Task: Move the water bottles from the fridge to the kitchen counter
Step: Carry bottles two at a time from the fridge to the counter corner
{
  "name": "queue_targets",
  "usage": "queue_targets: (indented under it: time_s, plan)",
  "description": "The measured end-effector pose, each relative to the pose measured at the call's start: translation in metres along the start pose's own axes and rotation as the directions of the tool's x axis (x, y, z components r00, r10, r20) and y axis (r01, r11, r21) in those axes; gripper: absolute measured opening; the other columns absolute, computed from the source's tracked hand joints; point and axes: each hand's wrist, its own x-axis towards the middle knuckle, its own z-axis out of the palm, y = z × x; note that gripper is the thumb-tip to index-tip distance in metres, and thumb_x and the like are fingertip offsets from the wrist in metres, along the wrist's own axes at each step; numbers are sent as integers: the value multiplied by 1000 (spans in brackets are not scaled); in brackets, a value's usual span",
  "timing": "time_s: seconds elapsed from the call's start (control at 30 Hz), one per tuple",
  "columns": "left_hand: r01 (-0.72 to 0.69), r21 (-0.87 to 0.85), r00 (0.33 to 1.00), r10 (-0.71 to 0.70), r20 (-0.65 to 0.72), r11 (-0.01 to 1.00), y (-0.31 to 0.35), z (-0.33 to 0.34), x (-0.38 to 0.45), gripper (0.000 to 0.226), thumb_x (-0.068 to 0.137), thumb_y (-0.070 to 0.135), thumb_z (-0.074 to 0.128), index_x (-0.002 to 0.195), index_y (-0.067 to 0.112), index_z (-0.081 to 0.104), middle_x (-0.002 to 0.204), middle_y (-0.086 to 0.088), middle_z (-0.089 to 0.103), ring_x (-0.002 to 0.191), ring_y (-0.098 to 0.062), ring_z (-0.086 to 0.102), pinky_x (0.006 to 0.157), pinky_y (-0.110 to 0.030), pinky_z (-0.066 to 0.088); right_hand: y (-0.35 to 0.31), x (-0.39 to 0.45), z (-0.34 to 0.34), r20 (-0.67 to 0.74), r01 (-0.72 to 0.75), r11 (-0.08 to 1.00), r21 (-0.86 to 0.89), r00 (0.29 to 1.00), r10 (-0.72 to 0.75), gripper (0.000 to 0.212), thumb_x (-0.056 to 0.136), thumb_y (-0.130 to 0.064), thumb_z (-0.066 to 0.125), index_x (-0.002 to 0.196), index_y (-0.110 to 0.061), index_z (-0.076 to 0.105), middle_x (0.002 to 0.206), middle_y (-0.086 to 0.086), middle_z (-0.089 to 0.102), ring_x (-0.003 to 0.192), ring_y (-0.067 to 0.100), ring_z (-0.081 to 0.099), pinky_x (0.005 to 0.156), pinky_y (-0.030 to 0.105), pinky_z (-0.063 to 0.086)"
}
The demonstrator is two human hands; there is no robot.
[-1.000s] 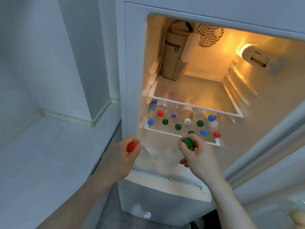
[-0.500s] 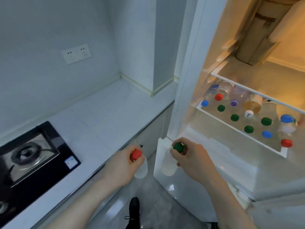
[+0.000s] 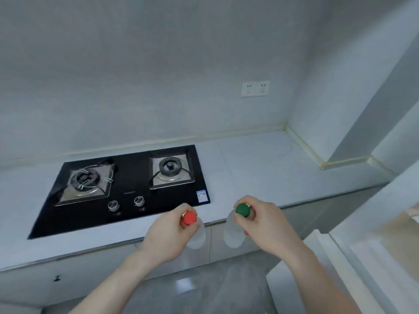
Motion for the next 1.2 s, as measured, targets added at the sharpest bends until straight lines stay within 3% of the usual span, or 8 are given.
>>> queue_targets:
  time_s: [0.13, 0.43, 0.57, 0.73, 0.87, 1.03, 1.1, 1.2]
  plan:
    - [99, -59, 989, -104, -102, 993, -59, -58, -27, 8, 90, 41, 66, 91, 37, 59, 64, 15, 58, 58, -7, 51, 56, -22, 42, -70, 31, 53, 106, 120, 992, -27, 988, -116, 7, 91, -47, 65, 97, -45, 63, 73, -23, 66, 71, 9, 70, 69, 33, 58]
    - [224, -109, 927, -246, -283, 969, -189, -173, -90, 8, 91, 41, 66, 91, 37, 59, 62, 17, 55, 59, -6, 50, 57, -22, 40, -219, 64, 173, 262, 371, 927, -51, 901, -346, 5, 93, -49, 62, 98, -47, 63, 77, -12, 69, 74, 6, 68, 71, 33, 56]
    - [287, -121, 881, -312, -355, 950, -238, -217, -120, 7, 92, 41, 65, 93, 37, 59, 61, 9, 56, 58, -9, 51, 63, -31, 49, -280, 72, 230, 331, 456, 889, -39, 846, -419, 4, 96, -50, 63, 99, -46, 62, 75, -10, 69, 73, 7, 68, 71, 35, 58]
    - [388, -171, 803, -424, -419, 906, -294, -260, -160, 7, 91, 43, 63, 94, 38, 59, 69, 4, 63, 64, -11, 57, 67, -34, 52, -347, 77, 293, 412, 542, 840, -5, 767, -492, 5, 97, -51, 63, 100, -47, 63, 78, -12, 69, 74, 6, 69, 71, 34, 60]
    - [455, -223, 729, -504, -462, 862, -330, -283, -186, 7, 91, 46, 60, 95, 40, 57, 66, 8, 59, 58, -7, 51, 60, -28, 48, -397, 82, 332, 471, 609, 793, 21, 694, -545, 8, 96, -51, 62, 101, -45, 64, 79, -13, 69, 75, 6, 69, 73, 36, 60]
    - [500, -291, 648, -575, -499, 816, -364, -305, -210, 14, 87, 55, 56, 97, 45, 56, 73, 19, 62, 64, -4, 55, 58, -23, 43, -450, 94, 375, 532, 697, 717, 17, 601, -597, 12, 96, -51, 62, 100, -40, 65, 77, -9, 69, 74, 6, 68, 73, 33, 55]
    - [515, -309, 605, -595, -530, 799, -376, -316, -216, 20, 83, 58, 52, 96, 44, 56, 74, 17, 61, 64, -4, 53, 58, -22, 42, -470, 100, 395, 552, 722, 691, 21, 568, -611, 15, 95, -54, 62, 100, -41, 65, 74, -15, 68, 75, 3, 66, 67, 26, 50]
    - [545, -315, 552, -615, -563, 777, -395, -334, -221, 17, 82, 56, 52, 93, 44, 56, 77, 22, 60, 69, -2, 54, 59, -20, 40, -497, 112, 425, 575, 741, 665, 92, 506, -643, 18, 94, -55, 62, 99, -38, 66, 76, -24, 66, 72, 3, 66, 70, 27, 53]
